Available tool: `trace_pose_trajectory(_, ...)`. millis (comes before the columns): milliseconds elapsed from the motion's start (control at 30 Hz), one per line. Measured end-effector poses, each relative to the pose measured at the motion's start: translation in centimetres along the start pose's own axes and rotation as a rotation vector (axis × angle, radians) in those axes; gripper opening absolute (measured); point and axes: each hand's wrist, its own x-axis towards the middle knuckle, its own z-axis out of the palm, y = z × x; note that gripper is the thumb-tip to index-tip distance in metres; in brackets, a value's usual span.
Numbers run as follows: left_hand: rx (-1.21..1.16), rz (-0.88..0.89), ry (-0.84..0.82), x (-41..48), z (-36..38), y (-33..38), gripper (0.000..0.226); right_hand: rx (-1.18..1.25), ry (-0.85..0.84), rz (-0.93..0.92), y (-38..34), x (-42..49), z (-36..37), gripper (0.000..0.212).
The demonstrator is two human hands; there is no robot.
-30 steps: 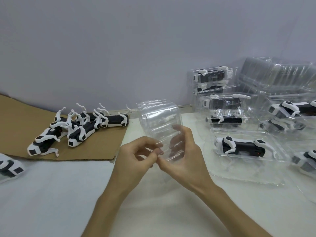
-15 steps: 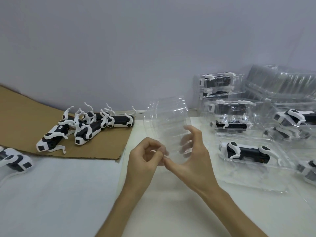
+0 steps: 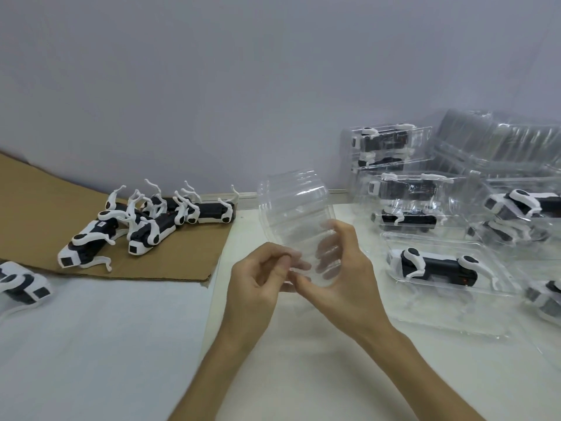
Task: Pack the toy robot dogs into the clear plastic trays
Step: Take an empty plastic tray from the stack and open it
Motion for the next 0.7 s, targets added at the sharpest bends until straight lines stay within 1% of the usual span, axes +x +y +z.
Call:
trace_pose_trajectory(100, -0.040, -0.042, 0.044, 0.7, -1.0, -0.1, 0.014, 0.014, -0.033, -0.019, -0.2, 0.8, -0.8, 0.067)
trace_pose_trajectory(200, -0.085, -0.093, 0.081, 1.0, -1.6, -0.6, 0.018, 0.018, 0.027, -0.053, -0.5, 1.4, -2.0, 0.055)
trace_pose_trajectory(300, -0.128, -0.175, 0.230, 1.4, -2.3, -1.8, 0.025, 0.011, 0.211, -0.101, -0.9, 1.7, -3.1, 0.043)
trace_pose_trajectory(367, -0.189, -0.292, 0.320, 1.7, -3.0, -2.6, 0.025, 0.020, 0.341, -0.123, -0.9, 2.0, -4.0, 0.036)
trace_pose_trajectory(400, -0.206, -0.372, 0.334, 1.8, -3.2, -3.0, 0.024, 0.012, 0.373, -0.141, -0.9, 2.1, -4.4, 0.033)
trace_pose_trajectory(467, -0.178, -0.498, 0.324, 1.7, -3.1, -3.6, 0.023, -0.059, 0.384, -0.203, -1.1, 2.0, -4.5, 0.028)
trace_pose_trajectory(600, -0.127, -0.578, 0.324, 2.8, -1.9, -4.3, 0.026, -0.299, 0.392, -0.343, -1.1, 1.5, -3.6, 0.027)
trace_pose_trajectory(633, -0.095, -0.598, 0.320, 3.3, -1.5, -4.3, 0.027, -0.329, 0.382, -0.368, -1.0, 1.5, -3.5, 0.027)
trace_pose_trajectory(700, -0.027, -0.645, 0.280, 4.7, -0.5, -4.2, 0.031, -0.310, 0.329, -0.394, -0.9, 1.5, -3.5, 0.028)
